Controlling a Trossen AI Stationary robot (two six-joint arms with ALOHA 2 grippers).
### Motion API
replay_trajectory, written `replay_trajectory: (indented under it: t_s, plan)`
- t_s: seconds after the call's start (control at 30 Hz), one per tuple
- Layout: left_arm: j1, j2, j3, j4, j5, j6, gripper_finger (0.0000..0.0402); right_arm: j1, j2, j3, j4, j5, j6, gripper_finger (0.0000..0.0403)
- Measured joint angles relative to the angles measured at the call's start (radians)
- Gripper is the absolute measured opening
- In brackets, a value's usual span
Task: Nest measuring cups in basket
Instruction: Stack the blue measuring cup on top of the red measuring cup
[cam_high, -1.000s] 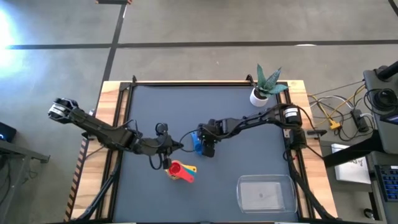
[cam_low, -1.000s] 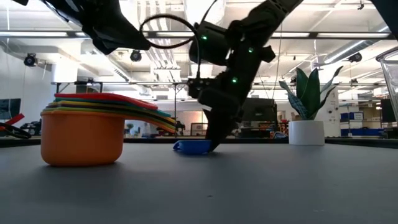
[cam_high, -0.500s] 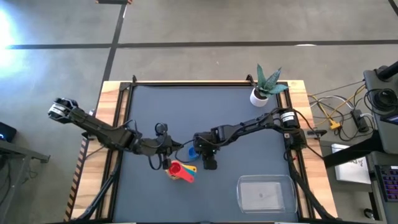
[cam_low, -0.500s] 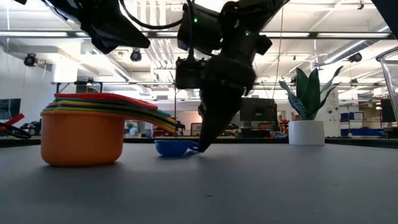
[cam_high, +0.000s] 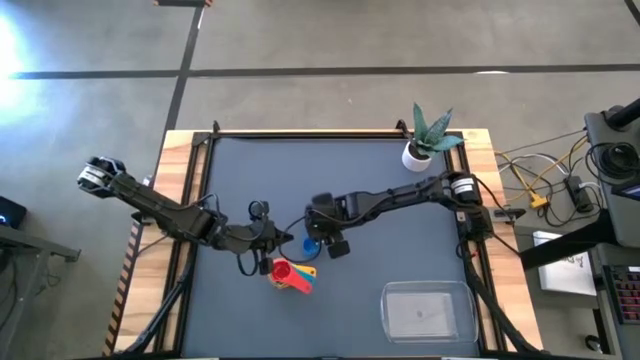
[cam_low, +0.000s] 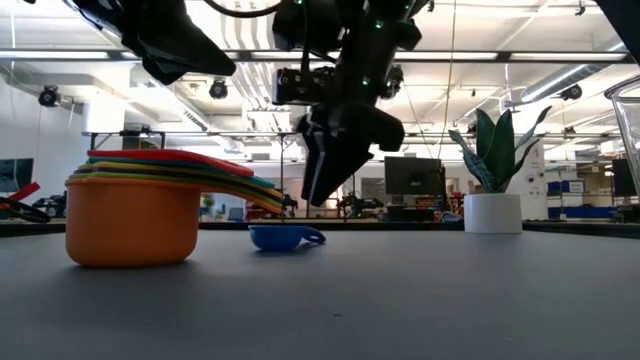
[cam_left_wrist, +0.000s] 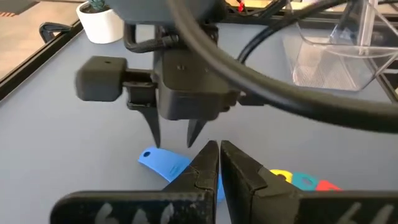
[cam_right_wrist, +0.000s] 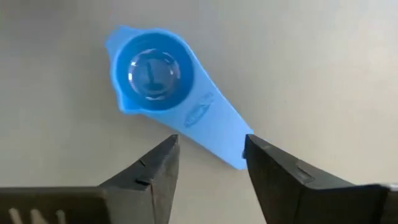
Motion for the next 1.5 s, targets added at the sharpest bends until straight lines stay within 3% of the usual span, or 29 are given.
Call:
replay_trajectory:
  t_s: [0.37, 0.6, 1.0, 1.33, 1.5]
  plan:
    - [0.0, -0.036, 0.0, -0.025, 0.0, 0.027, 0.0, -0.046, 0.026, 0.006, 0.007, -0.04, -0.142, 0.0274]
    - [0.0, -0.054, 0.0, -0.033, 0.003, 0.034, 0.0, -0.059, 0.077, 0.01, 0.067, -0.051, -0.194, 0.0318]
    - [0.0, -0.054, 0.0, -0.042, 0.003, 0.034, 0.0, -0.059, 0.113, 0.012, 0.074, -0.068, -0.215, 0.0326]
    - [0.0, -0.042, 0.0, -0.042, 0.006, 0.027, 0.0, -0.059, 0.123, 0.095, 0.114, -0.25, -0.182, 0.0326]
    - [0.0, -0.039, 0.0, -0.043, 0.008, 0.027, 0.0, -0.058, 0.171, 0.148, 0.071, -0.267, -0.186, 0.0325]
